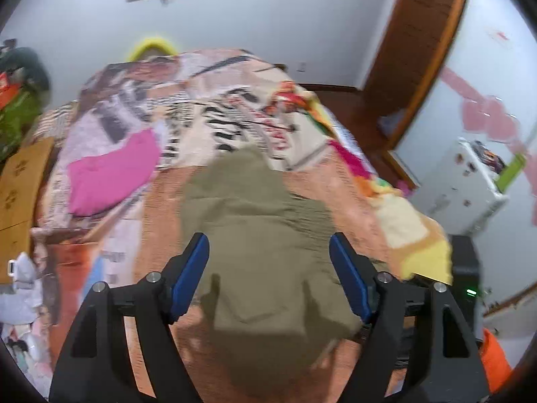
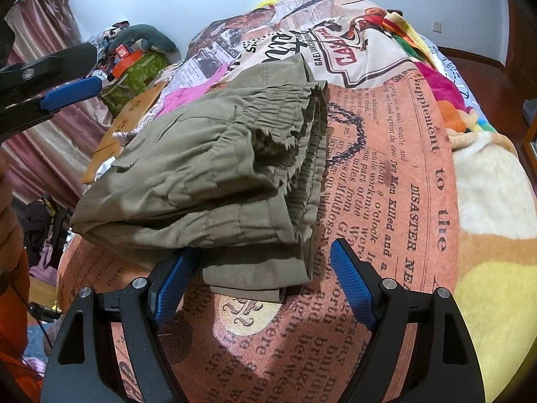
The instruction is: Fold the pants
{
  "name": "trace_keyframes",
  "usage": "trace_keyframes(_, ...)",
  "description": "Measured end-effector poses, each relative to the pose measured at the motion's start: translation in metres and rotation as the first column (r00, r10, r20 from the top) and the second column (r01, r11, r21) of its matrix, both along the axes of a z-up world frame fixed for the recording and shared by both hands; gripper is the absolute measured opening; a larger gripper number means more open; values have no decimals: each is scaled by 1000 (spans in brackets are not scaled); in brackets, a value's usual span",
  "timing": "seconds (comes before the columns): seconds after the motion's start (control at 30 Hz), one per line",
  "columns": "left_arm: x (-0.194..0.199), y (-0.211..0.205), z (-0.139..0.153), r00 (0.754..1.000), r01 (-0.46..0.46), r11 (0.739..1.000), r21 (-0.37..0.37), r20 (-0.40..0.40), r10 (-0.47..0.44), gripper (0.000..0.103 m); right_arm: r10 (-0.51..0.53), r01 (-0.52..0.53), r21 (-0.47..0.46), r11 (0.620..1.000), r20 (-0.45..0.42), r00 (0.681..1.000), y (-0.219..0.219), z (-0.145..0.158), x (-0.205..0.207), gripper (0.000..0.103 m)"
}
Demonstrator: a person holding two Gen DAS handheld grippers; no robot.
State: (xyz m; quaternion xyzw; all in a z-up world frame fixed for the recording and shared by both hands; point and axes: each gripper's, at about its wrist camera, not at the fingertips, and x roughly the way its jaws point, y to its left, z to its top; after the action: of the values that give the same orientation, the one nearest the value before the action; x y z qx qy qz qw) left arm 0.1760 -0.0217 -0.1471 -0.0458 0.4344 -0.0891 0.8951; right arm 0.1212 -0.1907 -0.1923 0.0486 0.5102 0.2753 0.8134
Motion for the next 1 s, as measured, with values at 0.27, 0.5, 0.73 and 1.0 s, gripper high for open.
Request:
trace_keyframes(0.27,62,61,-24,982,-181,979,94,-45,186,83,-4,4,0,1000,-3,1000,-1,0,1,79)
trace_keyframes(0.5,116,80,-60,967,-228,962,147,-81,242,83,-12,12,-2,1000,-8,1000,-1,0,0,79)
trace_keyframes(0.73,162,60,-111,952,-137,978,156,-252,173,83,-23,23,1,1000,-15,1000,-1,0,1,79)
trace_keyframes(1.0,173,40,-166,932,11,942,335,-345,112,95,-34,34,4,999,-22,999,-3,1,4,79)
